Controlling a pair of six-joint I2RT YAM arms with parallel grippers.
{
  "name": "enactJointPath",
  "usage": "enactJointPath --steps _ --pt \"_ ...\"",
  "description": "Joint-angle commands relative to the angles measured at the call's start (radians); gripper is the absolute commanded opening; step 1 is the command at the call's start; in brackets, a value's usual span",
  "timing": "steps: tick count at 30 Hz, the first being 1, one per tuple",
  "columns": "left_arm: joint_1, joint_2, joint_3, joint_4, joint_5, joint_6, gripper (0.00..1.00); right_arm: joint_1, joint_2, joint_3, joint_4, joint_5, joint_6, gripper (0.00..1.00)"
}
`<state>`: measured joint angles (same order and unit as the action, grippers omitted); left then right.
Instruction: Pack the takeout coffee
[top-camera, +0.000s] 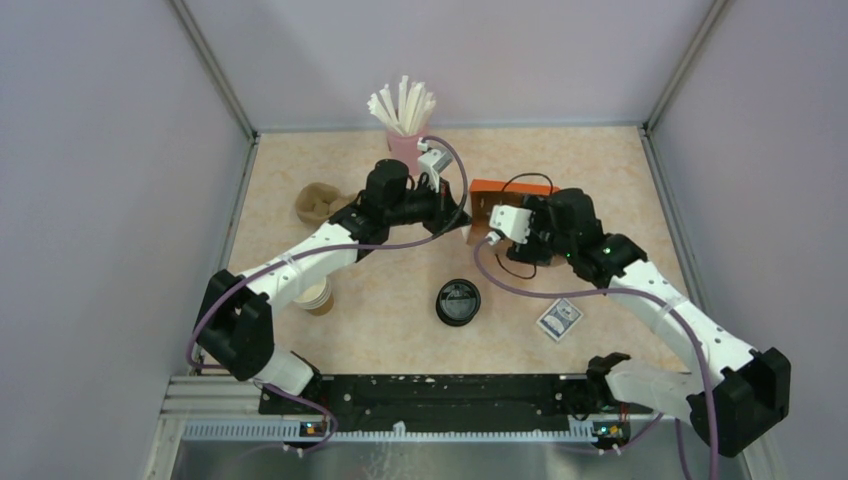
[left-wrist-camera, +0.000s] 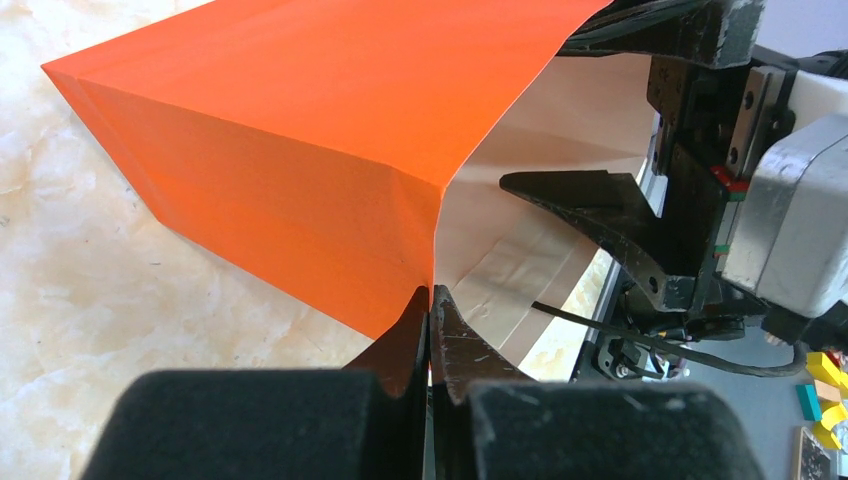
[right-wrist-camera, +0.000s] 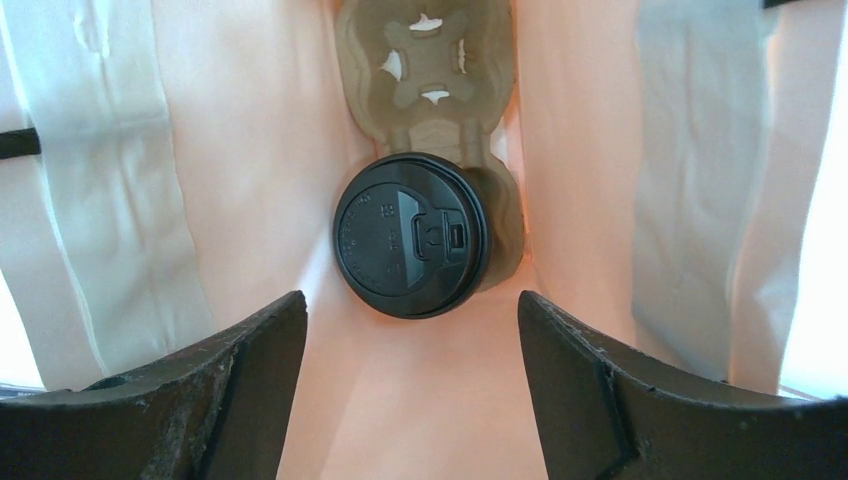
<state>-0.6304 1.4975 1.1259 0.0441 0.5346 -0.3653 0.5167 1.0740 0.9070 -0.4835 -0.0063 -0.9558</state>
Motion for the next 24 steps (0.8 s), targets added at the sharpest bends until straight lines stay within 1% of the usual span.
enactJointPath --steps 1,3,6,8,9,16,21,24 --pt "-0.001 -0.001 0.040 0.038 0.011 -0.003 0.00 -0.021 -0.027 0.058 0.006 -0.027 0.028 0.73" --pt "-0.001 0.001 0.041 0.039 0.013 -0.004 0.00 -0.024 -0.026 0.058 0.015 -0.036 0.033 0.69" --pt "-0.001 0.002 0.044 0.042 0.016 -0.006 0.00 -0.026 0.001 0.075 -0.006 -0.058 0.035 0.53" --pt "-0.001 0.003 0.043 0.044 0.018 -0.009 0.00 -0.026 0.018 0.079 -0.017 -0.077 0.035 0.45" --pt "-0.001 0.003 0.043 0.045 0.019 -0.010 0.00 -0.026 0.024 0.078 -0.018 -0.088 0.035 0.43" --pt "-0.001 0.001 0.045 0.045 0.019 -0.011 0.00 -0.026 0.089 0.074 0.004 -0.081 -0.003 0.39" --pt "-0.001 0.003 0.047 0.043 0.018 -0.009 0.00 -0.027 0.126 0.021 0.115 0.028 -0.008 0.38" --pt "0.000 0.003 0.043 0.036 0.019 -0.006 0.00 -0.038 0.137 0.006 0.184 0.064 0.005 0.38"
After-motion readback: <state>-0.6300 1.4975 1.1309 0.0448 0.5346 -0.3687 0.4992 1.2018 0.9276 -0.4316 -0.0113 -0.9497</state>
